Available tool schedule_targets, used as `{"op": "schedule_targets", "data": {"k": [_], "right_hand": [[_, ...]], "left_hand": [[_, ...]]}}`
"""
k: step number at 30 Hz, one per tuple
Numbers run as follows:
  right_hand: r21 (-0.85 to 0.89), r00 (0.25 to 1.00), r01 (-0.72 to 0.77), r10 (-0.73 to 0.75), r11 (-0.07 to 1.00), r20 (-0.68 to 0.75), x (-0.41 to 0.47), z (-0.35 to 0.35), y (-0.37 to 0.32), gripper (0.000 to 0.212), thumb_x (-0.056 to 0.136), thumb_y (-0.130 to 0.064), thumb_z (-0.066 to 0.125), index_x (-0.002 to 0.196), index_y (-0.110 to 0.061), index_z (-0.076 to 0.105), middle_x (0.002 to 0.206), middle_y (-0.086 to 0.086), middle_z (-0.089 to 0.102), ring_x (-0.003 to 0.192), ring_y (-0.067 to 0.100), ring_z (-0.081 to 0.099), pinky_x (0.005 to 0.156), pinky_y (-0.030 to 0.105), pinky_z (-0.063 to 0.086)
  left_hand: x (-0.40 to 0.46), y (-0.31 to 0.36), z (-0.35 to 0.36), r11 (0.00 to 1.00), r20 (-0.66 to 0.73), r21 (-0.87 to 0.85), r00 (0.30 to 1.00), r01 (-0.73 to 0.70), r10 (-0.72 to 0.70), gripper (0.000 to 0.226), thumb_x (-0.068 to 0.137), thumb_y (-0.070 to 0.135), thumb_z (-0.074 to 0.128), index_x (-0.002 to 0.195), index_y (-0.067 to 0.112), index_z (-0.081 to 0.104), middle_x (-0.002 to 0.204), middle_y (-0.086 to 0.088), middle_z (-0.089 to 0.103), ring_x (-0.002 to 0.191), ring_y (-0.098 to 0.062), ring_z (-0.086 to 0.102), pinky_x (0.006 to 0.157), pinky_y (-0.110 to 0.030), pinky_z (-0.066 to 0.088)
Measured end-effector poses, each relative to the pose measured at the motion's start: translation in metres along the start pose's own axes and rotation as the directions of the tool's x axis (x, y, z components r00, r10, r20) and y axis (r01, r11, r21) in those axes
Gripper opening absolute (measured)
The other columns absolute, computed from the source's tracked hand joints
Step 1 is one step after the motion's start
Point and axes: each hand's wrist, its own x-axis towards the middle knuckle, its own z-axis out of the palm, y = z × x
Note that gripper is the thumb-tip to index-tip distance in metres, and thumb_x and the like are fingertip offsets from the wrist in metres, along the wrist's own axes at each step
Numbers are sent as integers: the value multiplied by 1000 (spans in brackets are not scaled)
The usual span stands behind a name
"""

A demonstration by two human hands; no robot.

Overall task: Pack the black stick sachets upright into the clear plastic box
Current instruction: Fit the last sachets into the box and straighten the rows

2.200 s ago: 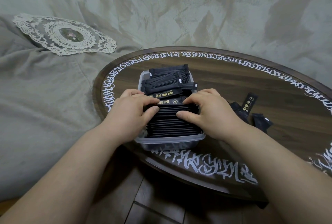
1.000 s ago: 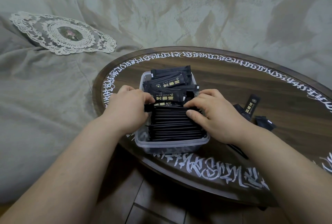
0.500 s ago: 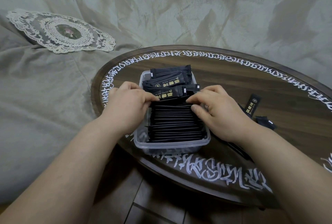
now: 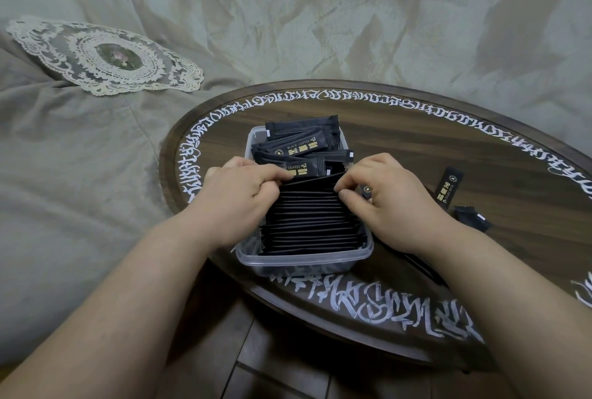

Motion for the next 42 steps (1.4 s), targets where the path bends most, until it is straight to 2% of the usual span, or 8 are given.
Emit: {"op": "schedule_targets", "data": {"k": [4, 8, 14, 18, 21, 29, 37, 42], "right_hand": [[-33, 994, -11, 8, 999, -105, 1, 0, 1, 16, 92, -23, 56, 106, -21, 65, 98, -15, 53, 112, 13, 40, 83, 20, 28], [-15, 998, -37, 36, 999, -46, 0, 2, 3, 28, 95, -25, 53, 122, -22, 58, 108, -12, 58, 125, 12, 34, 94, 27, 35], [27, 998, -52, 53, 998, -26, 3, 0, 1, 19, 95, -27, 51, 107, -25, 66, 99, -10, 61, 119, 8, 38, 88, 28, 38], [47, 989, -106, 110, 993, -96, 11, -4, 1, 16, 92, -32, 57, 105, -27, 65, 84, -25, 50, 113, 7, 42, 83, 25, 34], [-9, 987, -122, 120, 993, -105, 25, -4, 0, 18, 89, -35, 61, 104, -27, 66, 81, -20, 52, 106, 11, 45, 80, 27, 39], [-285, 987, -113, 140, 952, 77, 59, 3, -2, 35, 83, -52, 61, 106, -26, 61, 97, -5, 65, 99, 20, 52, 82, 37, 48], [-144, 984, -114, 132, 983, 119, 61, -1, -6, 14, 87, -27, 64, 100, -25, 67, 82, -14, 58, 85, 10, 56, 73, 22, 38], [-101, 987, -97, 109, 990, 118, 56, -3, -5, 8, 87, -22, 63, 91, -25, 68, 82, -13, 59, 83, 8, 54, 71, 21, 35]], "left_hand": [[1, 2, 5, 997, 6, 78, 1000, -16, 16, 32, 99, 29, 43, 123, 43, 59, 115, 20, 55, 125, -9, 33, 107, -38, 23], [2, -1, 6, 999, 1, 42, 1000, -19, 19, 30, 99, 27, 45, 120, 41, 61, 106, 23, 51, 124, -11, 35, 109, -44, 27], [0, 0, 8, 1000, -44, 0, 999, -7, 7, 26, 98, 27, 48, 114, 38, 65, 92, 27, 48, 122, -9, 37, 108, -45, 29], [0, 1, 7, 1000, -64, -3, 998, -4, 4, 25, 98, 28, 47, 113, 37, 65, 97, 23, 50, 121, -9, 37, 107, -45, 30], [1, 0, 7, 1000, -81, -9, 997, -4, 3, 26, 99, 30, 45, 114, 37, 65, 91, 27, 49, 119, -9, 38, 106, -45, 32], [0, 2, 5, 1000, -65, -9, 998, -1, 0, 21, 97, 31, 48, 105, 36, 67, 83, 29, 42, 121, -9, 37, 106, -43, 31], [0, -1, 6, 999, -92, -48, 996, -6, 2, 21, 97, 31, 48, 104, 34, 68, 84, 27, 43, 112, -5, 39, 106, -41, 32], [1, -3, 7, 998, -138, -52, 990, -25, 17, 14, 95, 29, 53, 99, 34, 66, 84, 25, 46, 102, 0, 36, 103, -39, 34]]}}
